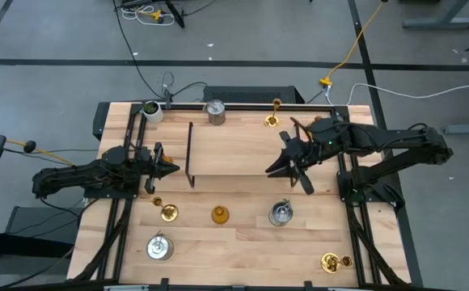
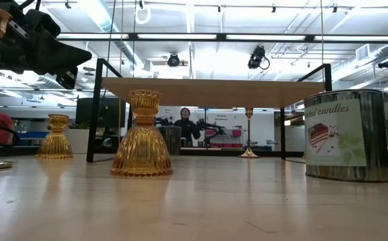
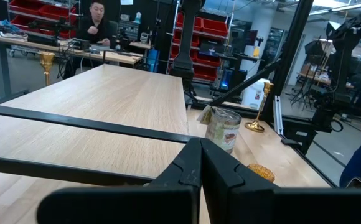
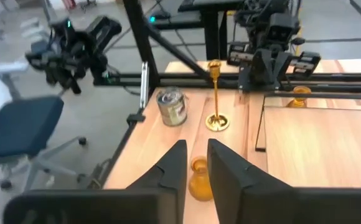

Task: Pick & Place candle stick holders
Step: Put the right scented candle on the shelf

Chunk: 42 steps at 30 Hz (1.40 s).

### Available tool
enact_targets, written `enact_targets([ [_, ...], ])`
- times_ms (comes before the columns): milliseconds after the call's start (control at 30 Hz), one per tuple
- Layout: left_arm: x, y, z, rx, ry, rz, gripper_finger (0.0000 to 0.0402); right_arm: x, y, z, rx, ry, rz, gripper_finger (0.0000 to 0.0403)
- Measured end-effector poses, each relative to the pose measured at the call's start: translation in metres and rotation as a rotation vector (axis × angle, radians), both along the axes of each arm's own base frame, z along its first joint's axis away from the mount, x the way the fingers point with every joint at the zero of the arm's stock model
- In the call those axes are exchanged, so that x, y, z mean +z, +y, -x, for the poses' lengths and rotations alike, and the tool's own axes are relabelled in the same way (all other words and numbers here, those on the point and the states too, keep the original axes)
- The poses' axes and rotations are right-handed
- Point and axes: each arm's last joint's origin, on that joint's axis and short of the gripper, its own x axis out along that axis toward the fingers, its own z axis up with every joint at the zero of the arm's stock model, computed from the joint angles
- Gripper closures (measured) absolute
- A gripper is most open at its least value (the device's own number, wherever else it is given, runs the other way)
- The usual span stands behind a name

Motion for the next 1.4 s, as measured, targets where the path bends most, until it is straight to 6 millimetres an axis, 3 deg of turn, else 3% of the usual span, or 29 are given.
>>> enact_targets([
  [800, 0.0, 0.0, 0.0, 0.0, 0.0, 0.0, 0.0394, -0.035, 0.04, -0.003, 0.043, 0.252, 0.168, 0.0135],
  [1167, 0.0, 0.0, 0.0, 0.0, 0.0, 0.0, 0.0394, -0.054, 0.056, 0.003, 0.061, 0.347, 0.24, 0.008],
  [1400, 0.0, 0.0, 0.0, 0.0, 0.0, 0.0, 0.0394, -0.071, 0.067, 0.008, 0.11, 0.391, 0.265, 0.0066],
])
